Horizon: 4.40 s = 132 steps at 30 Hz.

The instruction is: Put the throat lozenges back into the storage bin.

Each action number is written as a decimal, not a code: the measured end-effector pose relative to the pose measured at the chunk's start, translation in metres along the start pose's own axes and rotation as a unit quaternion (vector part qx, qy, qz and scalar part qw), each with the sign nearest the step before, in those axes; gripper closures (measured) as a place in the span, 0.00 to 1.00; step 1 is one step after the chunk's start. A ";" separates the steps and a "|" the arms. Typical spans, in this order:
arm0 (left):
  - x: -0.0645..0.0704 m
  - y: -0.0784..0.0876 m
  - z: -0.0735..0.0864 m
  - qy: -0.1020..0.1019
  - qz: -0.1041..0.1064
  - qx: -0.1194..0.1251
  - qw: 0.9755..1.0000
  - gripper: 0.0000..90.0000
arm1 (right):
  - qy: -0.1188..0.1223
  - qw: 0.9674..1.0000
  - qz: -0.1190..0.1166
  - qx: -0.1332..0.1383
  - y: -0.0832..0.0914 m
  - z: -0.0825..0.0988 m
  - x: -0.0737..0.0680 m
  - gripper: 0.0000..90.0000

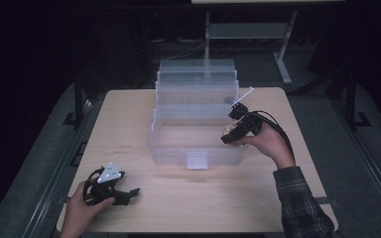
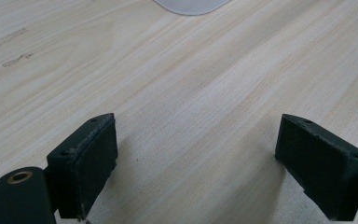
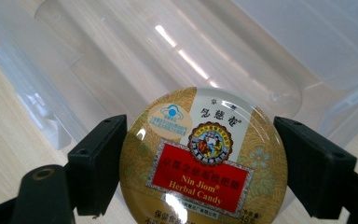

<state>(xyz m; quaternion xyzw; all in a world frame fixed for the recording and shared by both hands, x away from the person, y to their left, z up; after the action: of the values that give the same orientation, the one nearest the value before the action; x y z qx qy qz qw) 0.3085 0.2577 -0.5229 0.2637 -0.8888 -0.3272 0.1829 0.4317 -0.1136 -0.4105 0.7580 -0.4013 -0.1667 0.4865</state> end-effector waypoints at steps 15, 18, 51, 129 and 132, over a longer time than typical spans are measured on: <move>0.000 0.000 0.000 0.000 -0.001 0.000 1.000 0.13 | 0.005 1.000 -0.003 -0.010 -0.005 0.001 -0.002 0.22; 0.000 0.000 0.000 0.001 -0.001 0.000 1.000 0.13 | 0.007 1.000 -0.003 -0.011 -0.005 0.002 -0.003 0.22; 0.000 0.000 0.000 0.001 -0.002 0.000 1.000 0.13 | -0.017 0.999 0.019 0.026 0.027 0.027 0.015 0.15; 0.000 0.000 0.000 0.001 -0.004 0.000 1.000 0.13 | -0.096 0.989 0.056 0.099 -0.017 0.201 0.003 0.00; 0.000 0.000 0.000 0.002 -0.005 0.001 1.000 0.13 | -0.102 0.989 0.048 0.099 -0.021 0.206 0.003 0.00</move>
<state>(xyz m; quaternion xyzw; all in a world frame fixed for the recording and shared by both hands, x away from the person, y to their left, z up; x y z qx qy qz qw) 0.3086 0.2575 -0.5231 0.2685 -0.8875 -0.3270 0.1827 0.3102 -0.2359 -0.5258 0.7611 -0.4993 -0.1789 0.3734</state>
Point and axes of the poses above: each handheld gripper's, and its own axes: y roughly backward along the jaws, z roughly out of its underside, x roughly to its right, the point moved 7 cm from there along -y, roughly forward along the jaws, and after that the axes turned 13 degrees about z, right-handed, at the moved point
